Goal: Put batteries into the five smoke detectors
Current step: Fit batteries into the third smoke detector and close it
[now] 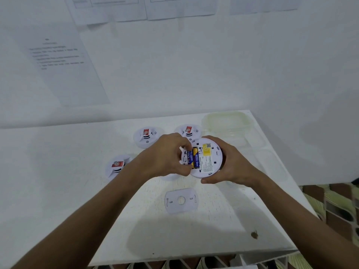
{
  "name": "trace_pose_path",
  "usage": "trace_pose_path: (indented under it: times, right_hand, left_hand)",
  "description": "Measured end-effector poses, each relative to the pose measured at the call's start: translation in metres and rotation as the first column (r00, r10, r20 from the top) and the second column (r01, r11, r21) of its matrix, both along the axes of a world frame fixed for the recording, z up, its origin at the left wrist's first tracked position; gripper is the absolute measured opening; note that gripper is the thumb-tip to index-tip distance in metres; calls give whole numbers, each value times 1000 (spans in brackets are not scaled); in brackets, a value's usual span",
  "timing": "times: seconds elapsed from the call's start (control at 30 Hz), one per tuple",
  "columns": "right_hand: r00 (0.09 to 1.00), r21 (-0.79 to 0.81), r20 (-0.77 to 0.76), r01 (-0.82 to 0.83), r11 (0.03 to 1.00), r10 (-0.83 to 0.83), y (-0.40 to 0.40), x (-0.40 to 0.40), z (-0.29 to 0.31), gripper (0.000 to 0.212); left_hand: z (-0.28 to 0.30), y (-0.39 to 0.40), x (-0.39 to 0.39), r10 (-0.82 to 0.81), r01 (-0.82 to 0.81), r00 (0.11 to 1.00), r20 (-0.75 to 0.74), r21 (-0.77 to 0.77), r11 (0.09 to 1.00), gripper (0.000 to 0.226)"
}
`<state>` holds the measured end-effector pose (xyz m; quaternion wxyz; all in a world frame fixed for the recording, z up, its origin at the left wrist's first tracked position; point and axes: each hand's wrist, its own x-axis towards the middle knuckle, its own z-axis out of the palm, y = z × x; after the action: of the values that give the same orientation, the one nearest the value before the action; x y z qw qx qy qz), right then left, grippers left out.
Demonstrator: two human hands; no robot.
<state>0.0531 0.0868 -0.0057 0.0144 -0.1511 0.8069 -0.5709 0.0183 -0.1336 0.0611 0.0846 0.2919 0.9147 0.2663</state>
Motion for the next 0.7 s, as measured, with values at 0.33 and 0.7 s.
trace_pose_path:
  times: [0.33,0.7]
  right_hand:
    - [1000,20,12,-10,1000,10,-1,-5,-7,98]
    - [999,8,34,7,1000,-7,-1,-8,-10,95]
  left_hand:
    - [-4,5,-1,-84,56,986,-143,-191,980,47]
    - [-11,4,1,-160,104,968,-195,-271,957,54]
